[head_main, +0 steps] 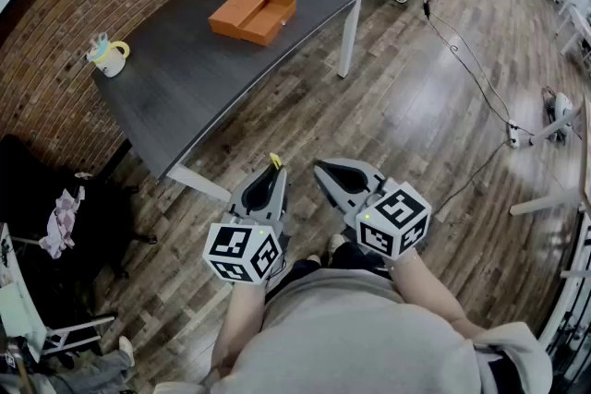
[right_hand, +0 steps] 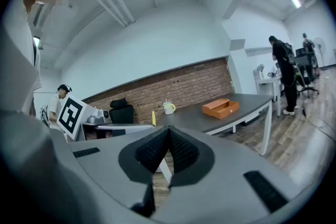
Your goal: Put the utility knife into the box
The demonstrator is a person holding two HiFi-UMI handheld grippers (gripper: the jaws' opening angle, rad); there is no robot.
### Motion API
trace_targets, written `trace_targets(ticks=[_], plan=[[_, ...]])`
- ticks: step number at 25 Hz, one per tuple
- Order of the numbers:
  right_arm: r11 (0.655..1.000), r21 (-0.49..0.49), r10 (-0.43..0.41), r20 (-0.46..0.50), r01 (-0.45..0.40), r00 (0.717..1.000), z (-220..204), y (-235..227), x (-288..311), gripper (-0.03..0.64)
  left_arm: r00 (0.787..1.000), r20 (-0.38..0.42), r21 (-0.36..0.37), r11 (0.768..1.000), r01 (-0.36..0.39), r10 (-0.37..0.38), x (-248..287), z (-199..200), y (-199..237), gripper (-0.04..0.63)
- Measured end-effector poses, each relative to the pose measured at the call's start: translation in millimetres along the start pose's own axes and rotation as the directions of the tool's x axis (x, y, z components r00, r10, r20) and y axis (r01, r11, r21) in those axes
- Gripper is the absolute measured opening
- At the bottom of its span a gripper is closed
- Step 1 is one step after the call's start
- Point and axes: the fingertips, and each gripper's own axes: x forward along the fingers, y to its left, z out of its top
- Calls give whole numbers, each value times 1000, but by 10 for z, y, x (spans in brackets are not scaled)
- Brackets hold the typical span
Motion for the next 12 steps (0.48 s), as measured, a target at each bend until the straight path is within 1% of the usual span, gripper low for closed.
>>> trace_targets(ticks=[8,12], plan=[[1000,30,3,-16,-3,1000,-71,-44,18,6,1000,-10,-14,1000,14,-15,-7,-31,-22,64],[997,70,13,12,-14,1000,-58,-101,-4,6,1000,-7,-12,1000,9,-9,8,-12,-25,66]])
